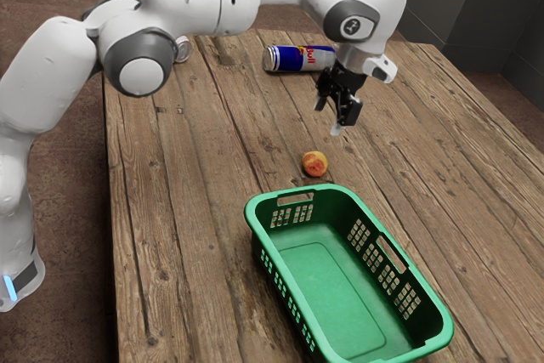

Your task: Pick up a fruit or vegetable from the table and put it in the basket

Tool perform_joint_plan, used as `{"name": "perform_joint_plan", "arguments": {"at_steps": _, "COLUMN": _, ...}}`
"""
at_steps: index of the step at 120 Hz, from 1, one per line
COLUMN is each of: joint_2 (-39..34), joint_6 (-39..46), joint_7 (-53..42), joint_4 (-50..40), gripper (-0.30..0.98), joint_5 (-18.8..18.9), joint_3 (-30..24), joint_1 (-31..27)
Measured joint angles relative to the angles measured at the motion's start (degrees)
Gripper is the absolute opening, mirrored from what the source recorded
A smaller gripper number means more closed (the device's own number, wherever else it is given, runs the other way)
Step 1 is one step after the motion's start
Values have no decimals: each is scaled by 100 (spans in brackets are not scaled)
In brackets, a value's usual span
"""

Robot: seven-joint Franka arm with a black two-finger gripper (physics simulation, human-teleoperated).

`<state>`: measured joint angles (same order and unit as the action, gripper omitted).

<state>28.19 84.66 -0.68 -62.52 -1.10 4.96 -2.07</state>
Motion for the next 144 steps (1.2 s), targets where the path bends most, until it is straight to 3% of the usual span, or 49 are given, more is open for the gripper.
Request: {"name": "perform_joint_plan", "arguments": {"at_steps": 144, "joint_2": 1003, "joint_6": 106, "joint_7": 5, "joint_4": -28, "gripper": 69, "joint_5": -214, "joint_3": -15, "joint_1": 4}}
